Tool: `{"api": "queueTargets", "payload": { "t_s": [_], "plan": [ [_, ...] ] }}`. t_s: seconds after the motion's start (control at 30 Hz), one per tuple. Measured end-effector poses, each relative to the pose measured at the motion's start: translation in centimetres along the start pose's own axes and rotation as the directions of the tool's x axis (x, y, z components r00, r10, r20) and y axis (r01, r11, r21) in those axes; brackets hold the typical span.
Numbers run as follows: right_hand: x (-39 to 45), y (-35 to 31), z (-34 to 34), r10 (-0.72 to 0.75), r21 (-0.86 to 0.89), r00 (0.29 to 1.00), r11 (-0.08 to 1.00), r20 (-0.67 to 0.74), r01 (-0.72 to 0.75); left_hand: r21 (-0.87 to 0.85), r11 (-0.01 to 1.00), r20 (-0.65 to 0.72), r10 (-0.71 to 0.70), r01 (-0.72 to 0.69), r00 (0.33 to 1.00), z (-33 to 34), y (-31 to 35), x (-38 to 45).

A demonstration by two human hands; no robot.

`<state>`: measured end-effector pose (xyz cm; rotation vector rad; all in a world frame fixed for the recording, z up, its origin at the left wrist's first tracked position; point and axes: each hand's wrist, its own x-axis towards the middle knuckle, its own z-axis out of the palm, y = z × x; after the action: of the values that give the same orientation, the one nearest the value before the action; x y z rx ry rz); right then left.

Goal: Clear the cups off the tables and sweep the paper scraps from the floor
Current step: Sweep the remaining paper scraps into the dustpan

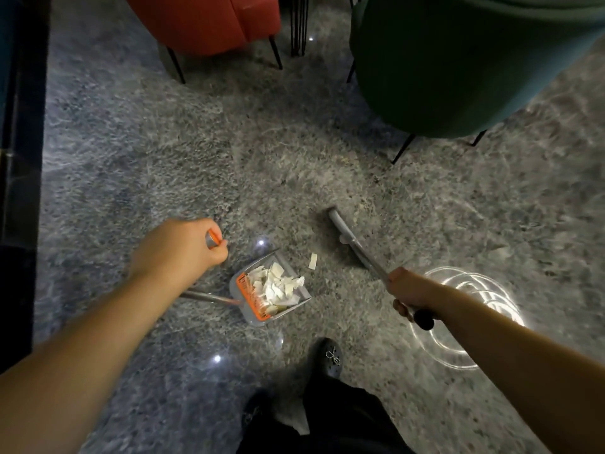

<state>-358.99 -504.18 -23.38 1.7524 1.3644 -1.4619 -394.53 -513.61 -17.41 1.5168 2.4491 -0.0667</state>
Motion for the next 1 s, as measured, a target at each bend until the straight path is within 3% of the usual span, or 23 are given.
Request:
{"api": "queueTargets", "payload": {
  "t_s": [0.1, 0.23, 0.4, 0.53, 0.77, 1.0],
  "plan": [
    [-1.6, -1.2, 2.6, -0.066, -0.130, 0.998, 0.989, 0.025, 0.068, 0.011, 1.000, -0.003, 0.027, -0.027, 1.000, -0.5, -0.2, 0.3],
    [-2.4, -0.7, 6.6, -0.035, -0.017, 0.999, 0.999, 0.035, 0.036, -0.007, 1.000, -0.048, 0.030, -0.030, 0.998, -0.7, -0.3, 0.3],
    [-4.4, -0.7, 11.6, -0.072, -0.089, 0.996, 0.993, 0.056, 0.077, -0.018, 0.996, -0.049, 0.083, -0.084, 0.995, -0.6, -0.6, -0.3],
    [-6.7, -1.4, 15.1, -0.071, -0.036, 0.992, 0.997, 0.101, 0.075, -0.011, 0.991, -0.055, 0.130, -0.131, 0.990, -0.7, -1.1, -1.5],
    [-8.7, -1.8, 20.4, -0.078, 0.118, 0.996, 0.990, 0.042, 0.073, -0.130, 0.978, -0.008, 0.162, -0.161, 0.987, -0.2, -2.6, -5.3],
    [-12.3, -1.0, 23.1, -0.069, 0.225, 0.998, 0.972, -0.010, 0.069, -0.218, 0.930, -0.039, 0.294, -0.296, 0.955, -0.7, -4.2, -7.3]
  ]
}}
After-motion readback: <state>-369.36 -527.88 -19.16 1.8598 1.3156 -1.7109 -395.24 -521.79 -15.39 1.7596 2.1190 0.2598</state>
